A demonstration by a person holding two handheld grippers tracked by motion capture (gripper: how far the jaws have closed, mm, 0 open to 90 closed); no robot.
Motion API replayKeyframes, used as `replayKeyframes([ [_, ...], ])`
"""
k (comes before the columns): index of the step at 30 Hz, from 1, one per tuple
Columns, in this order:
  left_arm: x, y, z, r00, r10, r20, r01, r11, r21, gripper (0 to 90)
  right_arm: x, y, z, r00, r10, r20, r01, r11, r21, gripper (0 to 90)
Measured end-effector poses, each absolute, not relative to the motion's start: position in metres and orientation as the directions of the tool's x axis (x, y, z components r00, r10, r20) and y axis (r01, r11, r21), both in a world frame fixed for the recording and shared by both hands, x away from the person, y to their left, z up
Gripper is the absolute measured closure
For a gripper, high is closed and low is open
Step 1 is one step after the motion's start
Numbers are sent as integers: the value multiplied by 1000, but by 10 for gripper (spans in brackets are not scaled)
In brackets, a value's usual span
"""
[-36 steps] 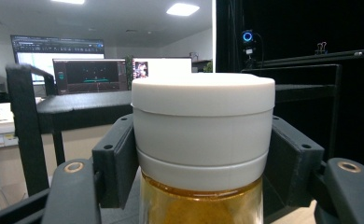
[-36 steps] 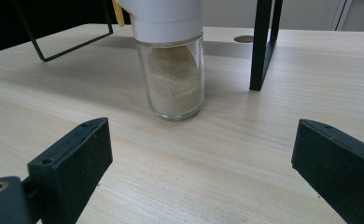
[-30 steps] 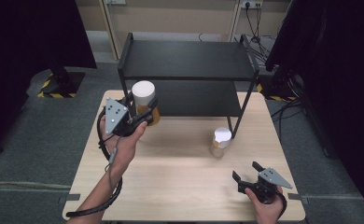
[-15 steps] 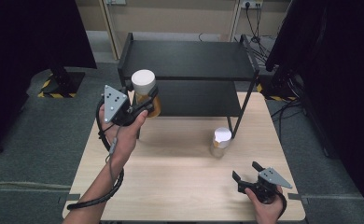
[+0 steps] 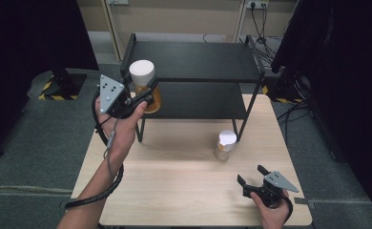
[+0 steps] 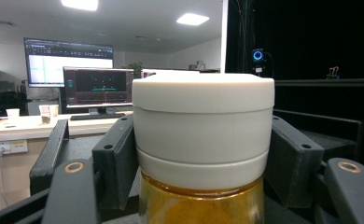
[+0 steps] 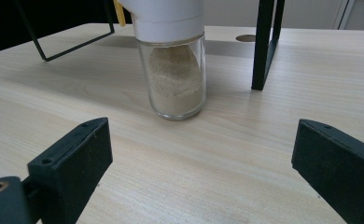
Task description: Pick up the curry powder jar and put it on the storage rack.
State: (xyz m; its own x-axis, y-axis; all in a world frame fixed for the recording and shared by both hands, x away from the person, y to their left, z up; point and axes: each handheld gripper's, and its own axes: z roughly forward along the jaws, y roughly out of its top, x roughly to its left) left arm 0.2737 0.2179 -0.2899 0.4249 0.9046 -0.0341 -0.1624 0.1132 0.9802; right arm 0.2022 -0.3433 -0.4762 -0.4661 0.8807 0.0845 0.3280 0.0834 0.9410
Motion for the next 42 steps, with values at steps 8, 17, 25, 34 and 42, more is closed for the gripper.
replayKeyframes([
  [8,278,216,-278,421,907,-31,-163,109,981,338,202,-343,-476,-466,881,86,328,82,941,52],
  [17,282,215,-265,408,912,-27,-172,106,979,338,202,-343,-476,-468,880,82,326,86,941,52],
  [25,289,214,-253,395,918,-25,-170,100,980,338,202,-344,-476,-468,879,85,327,83,941,52],
  [34,295,215,-240,379,925,-27,-163,95,982,338,202,-344,-476,-468,880,86,327,82,941,52],
  [42,301,214,-231,365,931,-19,-167,85,982,338,203,-344,-476,-469,879,85,328,84,941,52],
])
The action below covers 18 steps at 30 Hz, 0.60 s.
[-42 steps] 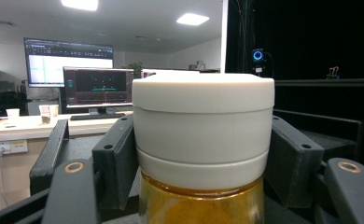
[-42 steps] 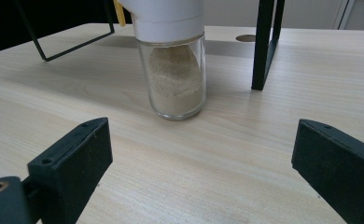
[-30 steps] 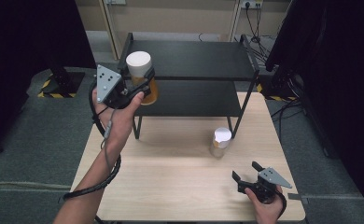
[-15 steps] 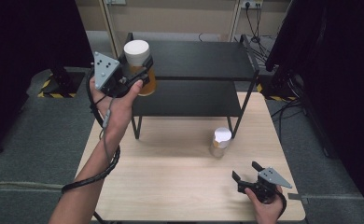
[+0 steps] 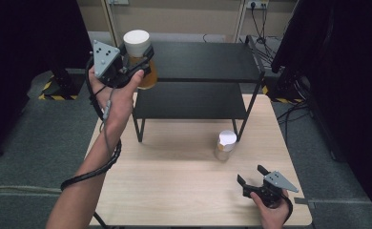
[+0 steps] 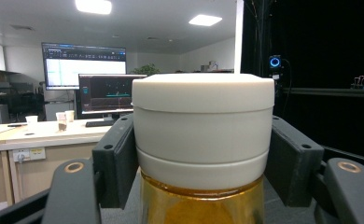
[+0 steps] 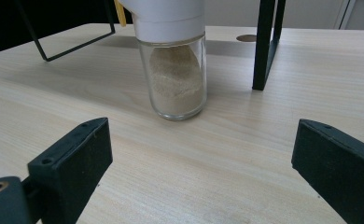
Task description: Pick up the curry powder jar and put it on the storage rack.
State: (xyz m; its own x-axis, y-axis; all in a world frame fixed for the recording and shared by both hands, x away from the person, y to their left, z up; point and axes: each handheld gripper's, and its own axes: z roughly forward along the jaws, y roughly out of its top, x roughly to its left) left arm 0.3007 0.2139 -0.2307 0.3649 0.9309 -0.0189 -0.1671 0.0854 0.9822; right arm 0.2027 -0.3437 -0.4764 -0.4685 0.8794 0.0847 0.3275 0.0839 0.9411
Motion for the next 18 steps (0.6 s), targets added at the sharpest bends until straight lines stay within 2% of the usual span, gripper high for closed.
replayKeyframes([
  [18,314,211,-215,338,941,-4,-168,65,984,338,203,-344,-477,-467,879,90,329,78,941,52],
])
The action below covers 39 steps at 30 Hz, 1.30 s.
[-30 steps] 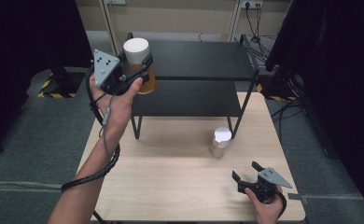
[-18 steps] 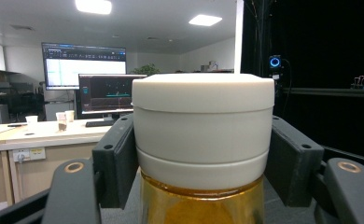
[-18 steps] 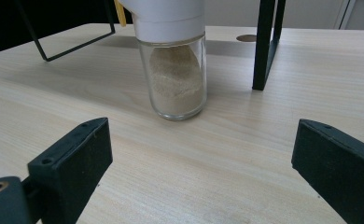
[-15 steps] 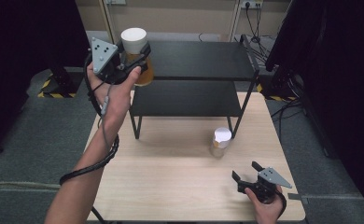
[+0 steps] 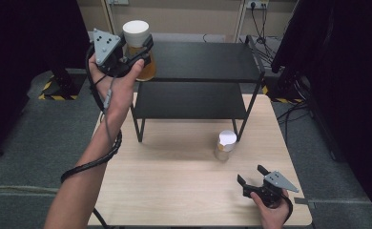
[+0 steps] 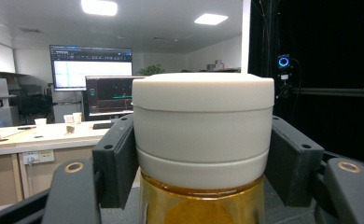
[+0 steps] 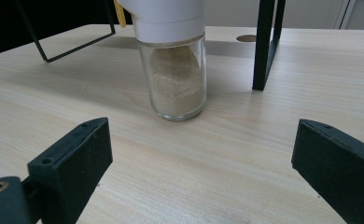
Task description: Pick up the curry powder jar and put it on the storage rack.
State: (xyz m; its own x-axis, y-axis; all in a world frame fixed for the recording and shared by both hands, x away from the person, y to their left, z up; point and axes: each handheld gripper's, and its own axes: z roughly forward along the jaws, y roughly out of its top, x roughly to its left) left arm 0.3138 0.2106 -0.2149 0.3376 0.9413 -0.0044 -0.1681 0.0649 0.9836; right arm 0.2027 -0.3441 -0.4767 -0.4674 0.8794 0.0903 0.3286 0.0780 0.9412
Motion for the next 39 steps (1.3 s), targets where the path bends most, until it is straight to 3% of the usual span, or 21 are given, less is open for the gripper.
replayKeyframes([
  [39,362,207,-220,273,962,-6,-114,39,993,337,203,-345,-477,-475,876,89,326,82,942,52],
])
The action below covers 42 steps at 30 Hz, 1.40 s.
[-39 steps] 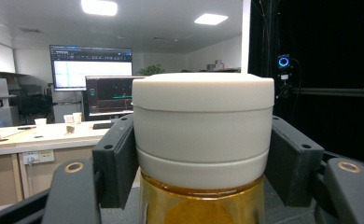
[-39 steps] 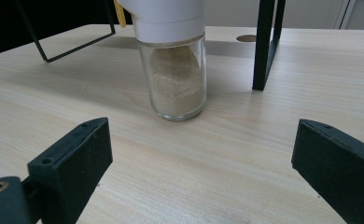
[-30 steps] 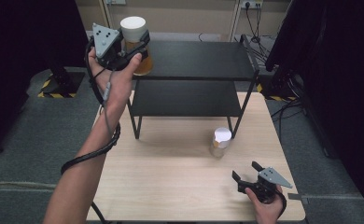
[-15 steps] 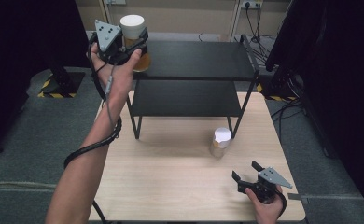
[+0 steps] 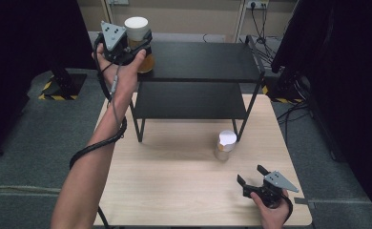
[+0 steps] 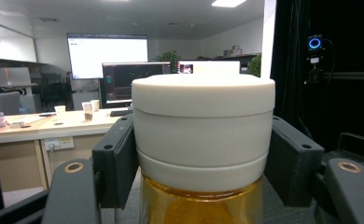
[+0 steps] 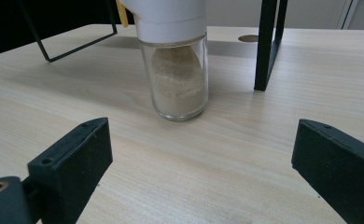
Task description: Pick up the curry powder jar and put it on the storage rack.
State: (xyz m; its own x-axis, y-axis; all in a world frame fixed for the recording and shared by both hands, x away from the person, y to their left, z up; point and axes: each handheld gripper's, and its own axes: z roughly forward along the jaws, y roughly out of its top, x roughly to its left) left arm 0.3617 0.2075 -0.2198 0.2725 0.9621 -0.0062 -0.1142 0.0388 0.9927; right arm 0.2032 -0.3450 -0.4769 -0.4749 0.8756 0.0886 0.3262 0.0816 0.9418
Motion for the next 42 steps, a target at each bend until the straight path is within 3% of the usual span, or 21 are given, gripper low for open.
replayKeyframes([
  [16,362,208,-219,270,963,-8,-105,38,994,326,203,-345,-477,-476,875,85,326,86,941,52],
  [24,350,205,-221,237,972,-9,-118,38,992,156,203,-344,-476,-477,875,81,325,90,941,52],
  [42,308,209,-249,293,956,4,-180,51,982,145,203,-343,-476,-477,875,78,326,94,941,51],
])
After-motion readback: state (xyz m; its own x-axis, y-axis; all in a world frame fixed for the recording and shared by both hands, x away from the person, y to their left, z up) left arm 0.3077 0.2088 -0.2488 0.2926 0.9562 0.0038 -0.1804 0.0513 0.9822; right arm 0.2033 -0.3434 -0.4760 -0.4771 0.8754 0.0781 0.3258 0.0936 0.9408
